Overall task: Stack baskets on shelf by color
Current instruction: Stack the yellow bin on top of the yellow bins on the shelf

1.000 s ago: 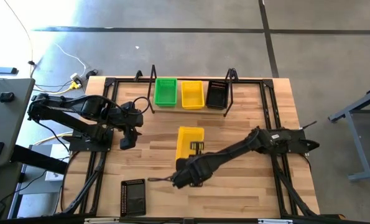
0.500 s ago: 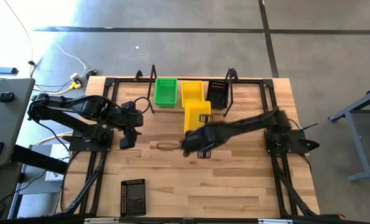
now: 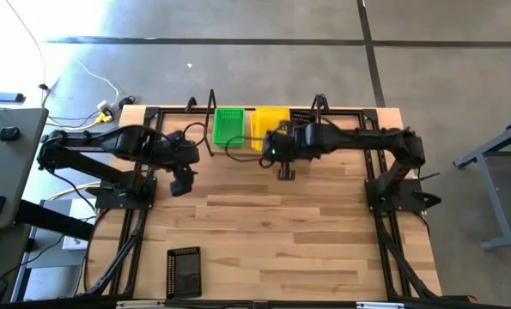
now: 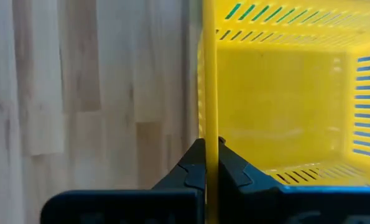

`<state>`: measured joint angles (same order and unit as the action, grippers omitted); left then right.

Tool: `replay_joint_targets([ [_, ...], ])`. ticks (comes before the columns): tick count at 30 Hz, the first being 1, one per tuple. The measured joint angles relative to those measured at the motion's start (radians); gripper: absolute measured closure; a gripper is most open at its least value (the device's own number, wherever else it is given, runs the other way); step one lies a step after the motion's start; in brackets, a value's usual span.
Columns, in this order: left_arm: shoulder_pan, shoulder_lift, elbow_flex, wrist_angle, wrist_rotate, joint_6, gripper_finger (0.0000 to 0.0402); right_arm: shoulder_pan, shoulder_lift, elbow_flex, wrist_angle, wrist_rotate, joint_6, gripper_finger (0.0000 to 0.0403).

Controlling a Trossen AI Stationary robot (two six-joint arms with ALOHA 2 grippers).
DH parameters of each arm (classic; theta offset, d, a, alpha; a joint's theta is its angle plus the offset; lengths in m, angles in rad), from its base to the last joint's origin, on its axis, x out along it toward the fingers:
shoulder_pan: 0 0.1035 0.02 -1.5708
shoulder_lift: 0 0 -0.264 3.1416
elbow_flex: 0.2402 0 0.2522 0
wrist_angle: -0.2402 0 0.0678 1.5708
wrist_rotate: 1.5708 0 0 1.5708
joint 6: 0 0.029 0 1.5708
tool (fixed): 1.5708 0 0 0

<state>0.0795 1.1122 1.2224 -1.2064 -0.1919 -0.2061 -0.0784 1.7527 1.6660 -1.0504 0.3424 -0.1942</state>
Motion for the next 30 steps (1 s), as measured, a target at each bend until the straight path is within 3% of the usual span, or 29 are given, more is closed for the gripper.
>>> replay_joint_targets([
  [10, 0.082, 0.0, 0.0, 0.0, -0.014, -0.001, 0.0241, -0.149, 0.011, 0.001, 0.084, -0.112, -0.167, 0.0403],
  [30, 0.17, 0.0, 0.0, 0.006, -0.024, -0.027, 0.0241, -0.177, 0.142, 0.001, 0.108, -0.122, -0.231, 0.0403],
])
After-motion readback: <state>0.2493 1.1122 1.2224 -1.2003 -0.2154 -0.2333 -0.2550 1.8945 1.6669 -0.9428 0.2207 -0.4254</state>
